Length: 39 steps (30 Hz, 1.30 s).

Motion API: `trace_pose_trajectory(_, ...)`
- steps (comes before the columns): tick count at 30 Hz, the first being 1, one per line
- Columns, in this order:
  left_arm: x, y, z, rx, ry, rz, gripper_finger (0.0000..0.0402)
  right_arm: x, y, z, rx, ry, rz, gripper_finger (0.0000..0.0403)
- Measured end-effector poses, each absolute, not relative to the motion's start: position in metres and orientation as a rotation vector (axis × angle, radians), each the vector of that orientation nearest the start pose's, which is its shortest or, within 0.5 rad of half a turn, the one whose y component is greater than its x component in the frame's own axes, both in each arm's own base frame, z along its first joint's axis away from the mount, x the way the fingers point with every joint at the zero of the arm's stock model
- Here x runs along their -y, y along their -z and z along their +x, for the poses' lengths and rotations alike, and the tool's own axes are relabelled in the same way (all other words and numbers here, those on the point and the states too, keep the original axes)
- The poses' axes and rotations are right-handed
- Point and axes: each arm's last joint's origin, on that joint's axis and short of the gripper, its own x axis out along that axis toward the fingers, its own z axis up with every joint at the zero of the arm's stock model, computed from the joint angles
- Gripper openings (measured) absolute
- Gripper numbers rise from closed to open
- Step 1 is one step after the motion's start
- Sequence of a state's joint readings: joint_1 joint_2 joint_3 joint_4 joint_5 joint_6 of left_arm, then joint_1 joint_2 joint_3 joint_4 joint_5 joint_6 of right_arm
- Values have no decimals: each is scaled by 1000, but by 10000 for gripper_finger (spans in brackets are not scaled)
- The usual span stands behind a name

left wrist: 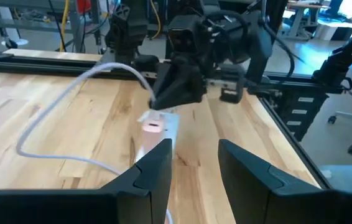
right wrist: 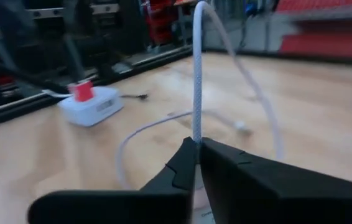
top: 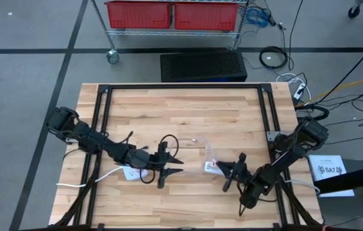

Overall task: Insert USB
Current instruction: Insert the pink charger cable into the pink charger adapter on the right white outlet extension

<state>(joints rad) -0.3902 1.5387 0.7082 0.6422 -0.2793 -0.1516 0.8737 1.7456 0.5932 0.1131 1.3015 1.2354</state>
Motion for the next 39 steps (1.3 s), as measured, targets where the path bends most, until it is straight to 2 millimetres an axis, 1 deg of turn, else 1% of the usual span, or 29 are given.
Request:
trace_pose_trajectory(2,112,-209,294,-186,97,-89,137,-186,-103,188,-206,535,329,36)
trace_pose_trajectory(3,112,-209,294,-186,97,-89,137,-189,-103,188,-291,484,358,46)
trace_pose_trajectory(5,112,-209,294,-186,96,-88,137,-195,-109,188,-359,418,411,62)
trace_pose_trajectory(8,112,-209,294,-187,97,-88,137,-199,-115,186,-415,353,447,80)
trace_pose_trajectory(12,113,-209,294,-188,98,-87,137,-201,-128,185,-509,237,483,88)
trace_pose_trajectory(17,114,-209,294,-190,101,-86,137,-197,-145,179,-574,142,438,86)
trace_pose_trajectory(19,113,-209,294,-189,100,-85,137,-193,-149,178,-587,138,427,88)
trace_pose_trajectory(27,114,-209,294,-190,103,-85,137,-186,-154,179,-584,169,401,111)
trace_pose_trajectory(39,114,-209,294,-190,103,-85,137,-184,-160,178,-574,154,400,128)
